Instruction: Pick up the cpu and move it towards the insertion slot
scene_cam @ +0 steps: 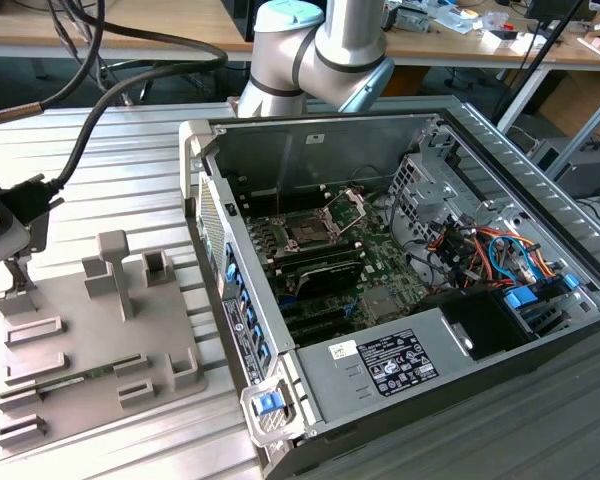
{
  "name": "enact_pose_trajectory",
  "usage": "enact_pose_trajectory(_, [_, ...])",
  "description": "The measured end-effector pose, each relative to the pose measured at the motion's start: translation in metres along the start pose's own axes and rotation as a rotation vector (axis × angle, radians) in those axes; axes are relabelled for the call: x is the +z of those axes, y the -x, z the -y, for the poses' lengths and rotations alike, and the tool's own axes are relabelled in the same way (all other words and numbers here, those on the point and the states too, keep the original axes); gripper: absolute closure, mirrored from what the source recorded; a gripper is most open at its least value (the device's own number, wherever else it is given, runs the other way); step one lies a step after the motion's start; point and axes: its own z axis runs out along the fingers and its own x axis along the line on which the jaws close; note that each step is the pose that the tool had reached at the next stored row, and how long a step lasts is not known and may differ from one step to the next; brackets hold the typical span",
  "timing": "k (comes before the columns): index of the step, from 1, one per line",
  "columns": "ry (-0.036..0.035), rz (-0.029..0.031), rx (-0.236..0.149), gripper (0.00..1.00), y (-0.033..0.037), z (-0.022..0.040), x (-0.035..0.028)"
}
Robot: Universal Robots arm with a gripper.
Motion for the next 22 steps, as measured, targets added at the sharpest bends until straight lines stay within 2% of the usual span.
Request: enact_pose_trajectory(22, [0.0, 0.0001, 0.0, 0.45, 0.0, -0.0006, -0.0105])
